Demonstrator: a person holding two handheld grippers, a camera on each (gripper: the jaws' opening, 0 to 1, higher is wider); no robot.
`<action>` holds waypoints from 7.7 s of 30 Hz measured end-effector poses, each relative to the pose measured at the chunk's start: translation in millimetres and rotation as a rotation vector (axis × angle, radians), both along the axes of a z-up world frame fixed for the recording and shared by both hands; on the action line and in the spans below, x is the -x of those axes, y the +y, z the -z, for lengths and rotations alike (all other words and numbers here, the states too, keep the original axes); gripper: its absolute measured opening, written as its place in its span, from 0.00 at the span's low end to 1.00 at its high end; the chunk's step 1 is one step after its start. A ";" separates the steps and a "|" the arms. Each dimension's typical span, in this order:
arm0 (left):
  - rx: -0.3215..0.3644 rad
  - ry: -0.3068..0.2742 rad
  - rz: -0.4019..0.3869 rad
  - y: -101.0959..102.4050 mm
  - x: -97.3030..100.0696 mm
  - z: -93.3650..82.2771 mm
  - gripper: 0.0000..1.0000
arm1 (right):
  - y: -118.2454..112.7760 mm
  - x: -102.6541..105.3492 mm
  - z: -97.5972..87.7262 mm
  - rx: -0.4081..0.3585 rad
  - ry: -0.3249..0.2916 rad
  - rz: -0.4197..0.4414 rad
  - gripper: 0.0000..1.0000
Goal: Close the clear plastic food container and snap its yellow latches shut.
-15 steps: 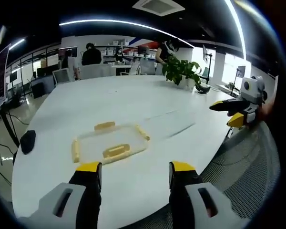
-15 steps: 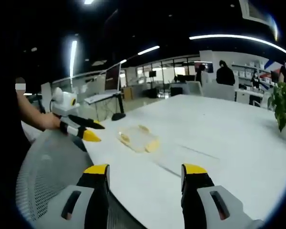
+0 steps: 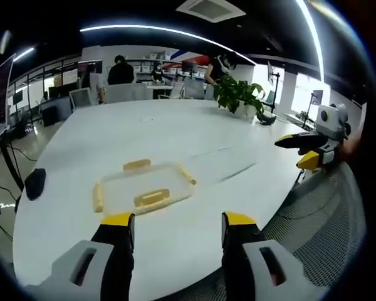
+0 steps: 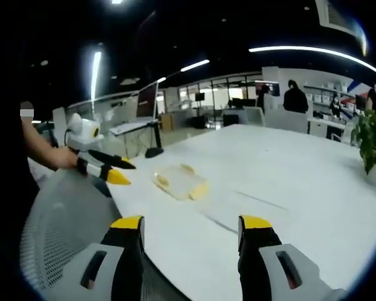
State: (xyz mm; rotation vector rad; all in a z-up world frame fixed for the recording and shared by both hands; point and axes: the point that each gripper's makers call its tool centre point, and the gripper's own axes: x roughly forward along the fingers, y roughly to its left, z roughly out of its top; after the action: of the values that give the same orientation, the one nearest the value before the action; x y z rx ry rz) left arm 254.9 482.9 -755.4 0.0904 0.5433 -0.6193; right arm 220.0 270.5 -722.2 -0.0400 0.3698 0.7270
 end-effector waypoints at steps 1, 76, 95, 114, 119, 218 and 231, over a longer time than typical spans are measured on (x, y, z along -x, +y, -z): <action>0.001 0.001 -0.001 0.1 0.2 0.1 0.55 | -0.3 -0.2 0.1 0.000 0.001 0.003 0.60; 0.061 0.014 0.078 2.7 -31.7 -33.2 0.98 | 30.7 -42.0 -48.8 -0.188 -0.057 -0.063 0.93; 0.017 0.037 0.160 16.5 -38.3 -26.0 0.99 | 49.7 -49.0 -34.8 -0.095 -0.027 -0.161 0.95; -0.005 0.072 0.234 25.6 -45.7 -15.5 0.95 | 78.2 -59.3 -21.5 -0.011 -0.037 -0.223 0.91; 0.009 0.086 0.247 27.8 -48.8 -14.4 0.93 | 82.8 -60.8 -19.7 0.015 -0.043 -0.235 0.90; -0.296 0.135 0.668 75.9 -106.2 40.0 0.82 | 118.3 -117.2 41.3 0.316 0.056 -0.363 0.81; -0.347 0.135 0.733 79.1 -109.2 46.2 0.81 | 124.9 -122.2 47.2 0.358 0.057 -0.412 0.80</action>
State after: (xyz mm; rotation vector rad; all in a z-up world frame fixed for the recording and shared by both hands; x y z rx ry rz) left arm 364.1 562.0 -801.6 0.5974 0.7483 -1.2449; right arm 342.2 395.4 -769.4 -0.4446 0.5519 1.0623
